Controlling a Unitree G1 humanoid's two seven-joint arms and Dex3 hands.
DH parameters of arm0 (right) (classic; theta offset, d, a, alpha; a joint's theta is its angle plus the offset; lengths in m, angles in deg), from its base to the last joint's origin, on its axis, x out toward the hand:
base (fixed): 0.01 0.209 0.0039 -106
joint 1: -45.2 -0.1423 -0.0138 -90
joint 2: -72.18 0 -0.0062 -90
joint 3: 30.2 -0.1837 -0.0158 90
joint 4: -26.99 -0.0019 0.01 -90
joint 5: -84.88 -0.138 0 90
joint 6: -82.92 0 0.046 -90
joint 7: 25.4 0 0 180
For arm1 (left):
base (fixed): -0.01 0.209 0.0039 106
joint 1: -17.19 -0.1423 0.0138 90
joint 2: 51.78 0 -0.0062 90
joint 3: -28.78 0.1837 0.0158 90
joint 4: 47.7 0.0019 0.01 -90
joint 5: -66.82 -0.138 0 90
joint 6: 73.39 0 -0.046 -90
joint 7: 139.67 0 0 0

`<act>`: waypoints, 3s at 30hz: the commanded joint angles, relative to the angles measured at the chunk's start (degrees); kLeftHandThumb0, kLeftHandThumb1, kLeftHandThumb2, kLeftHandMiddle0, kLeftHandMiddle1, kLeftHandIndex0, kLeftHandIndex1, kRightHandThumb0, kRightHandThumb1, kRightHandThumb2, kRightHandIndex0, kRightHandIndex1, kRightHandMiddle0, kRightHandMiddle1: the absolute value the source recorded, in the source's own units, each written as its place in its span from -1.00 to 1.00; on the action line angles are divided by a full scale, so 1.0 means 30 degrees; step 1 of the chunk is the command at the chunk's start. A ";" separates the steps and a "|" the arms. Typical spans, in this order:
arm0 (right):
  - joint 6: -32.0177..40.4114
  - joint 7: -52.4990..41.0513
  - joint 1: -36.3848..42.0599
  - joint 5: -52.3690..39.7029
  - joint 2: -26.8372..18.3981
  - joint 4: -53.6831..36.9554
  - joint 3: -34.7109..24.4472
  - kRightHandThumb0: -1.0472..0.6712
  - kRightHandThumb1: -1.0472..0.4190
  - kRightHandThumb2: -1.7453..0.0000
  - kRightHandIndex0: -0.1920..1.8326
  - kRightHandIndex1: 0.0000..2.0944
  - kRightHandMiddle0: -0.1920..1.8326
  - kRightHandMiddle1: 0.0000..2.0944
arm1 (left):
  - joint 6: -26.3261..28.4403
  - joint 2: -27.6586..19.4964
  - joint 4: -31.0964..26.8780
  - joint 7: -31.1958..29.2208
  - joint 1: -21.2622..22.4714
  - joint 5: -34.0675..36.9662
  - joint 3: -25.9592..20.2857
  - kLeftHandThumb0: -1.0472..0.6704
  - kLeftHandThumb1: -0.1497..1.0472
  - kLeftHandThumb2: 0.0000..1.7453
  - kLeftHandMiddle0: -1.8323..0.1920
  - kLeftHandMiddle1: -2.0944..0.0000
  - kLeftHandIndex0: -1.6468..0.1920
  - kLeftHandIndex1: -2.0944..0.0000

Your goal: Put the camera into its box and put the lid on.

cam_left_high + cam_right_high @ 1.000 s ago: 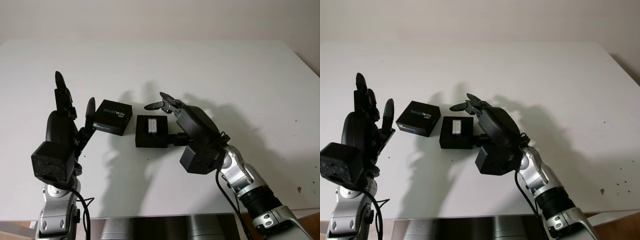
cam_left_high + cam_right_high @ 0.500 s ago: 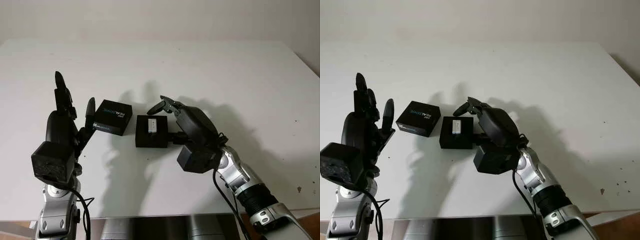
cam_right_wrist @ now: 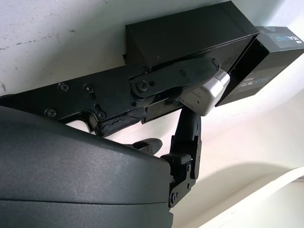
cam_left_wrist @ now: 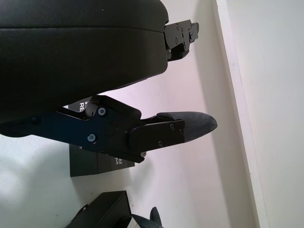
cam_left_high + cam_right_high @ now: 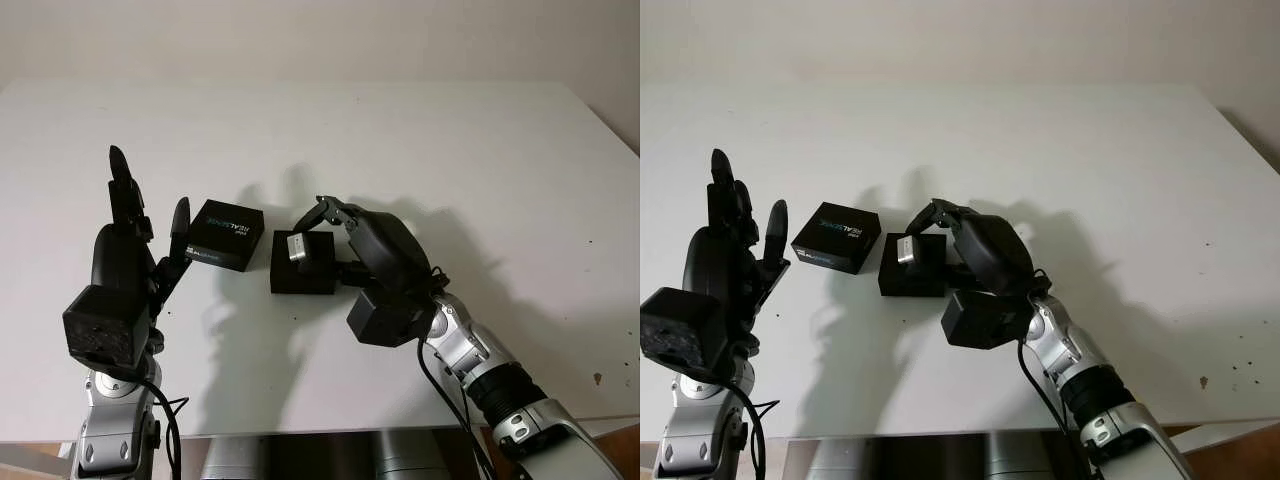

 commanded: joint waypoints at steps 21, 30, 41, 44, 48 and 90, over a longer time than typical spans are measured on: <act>-0.1764 0.1351 -0.0776 0.0487 0.0048 0.0195 0.0502 -0.27 -0.92 0.94 -0.36 -0.88 -0.46 0.16 | -0.0172 0.0031 -0.0229 0.0096 -0.0115 -0.0190 0.0042 -0.43 1.00 -0.40 0.99 0.95 1.00 1.00; -0.3194 0.1120 -0.0637 -0.2951 0.1262 0.1493 -0.1084 -0.23 -0.89 0.94 -0.33 -0.85 -0.47 0.26 | 0.0087 -0.0036 -0.0401 -0.0035 -0.0215 -0.0092 -0.0022 -0.44 1.00 -0.40 0.98 0.95 1.00 1.00; -0.1484 -0.1242 0.0255 -0.6657 0.2477 0.0967 -0.3077 -0.29 -0.91 0.93 -0.37 -0.83 -0.50 0.32 | 0.0268 -0.0337 -0.0593 -0.0452 -0.0376 -0.0061 -0.0237 -0.43 1.00 -0.41 0.98 0.95 1.00 0.99; 0.0042 -0.2817 0.0639 -0.8309 0.3051 0.0214 -0.3649 -0.30 -0.91 0.94 -0.41 -0.85 -0.50 0.33 | 0.0375 -0.0400 -0.0640 -0.0465 -0.0339 -0.0129 -0.0206 -0.42 1.00 -0.40 0.98 0.95 1.00 0.99; 0.2540 -0.4736 0.1072 -1.0389 0.3832 -0.0852 -0.4374 -0.31 -0.91 0.94 -0.47 -0.88 -0.51 0.35 | 0.0563 -0.0352 -0.0753 -0.0424 -0.0316 -0.0168 -0.0162 -0.43 1.00 -0.41 0.98 0.95 1.00 0.99; 0.2372 -0.9238 -0.1054 -1.0717 0.5233 0.2559 -0.4590 -0.37 -0.89 0.94 -0.61 -0.94 -0.51 0.46 | 0.0878 -0.0567 -0.0962 -0.0683 -0.0132 0.0036 -0.0237 -0.43 1.00 -0.40 0.99 0.95 1.00 1.00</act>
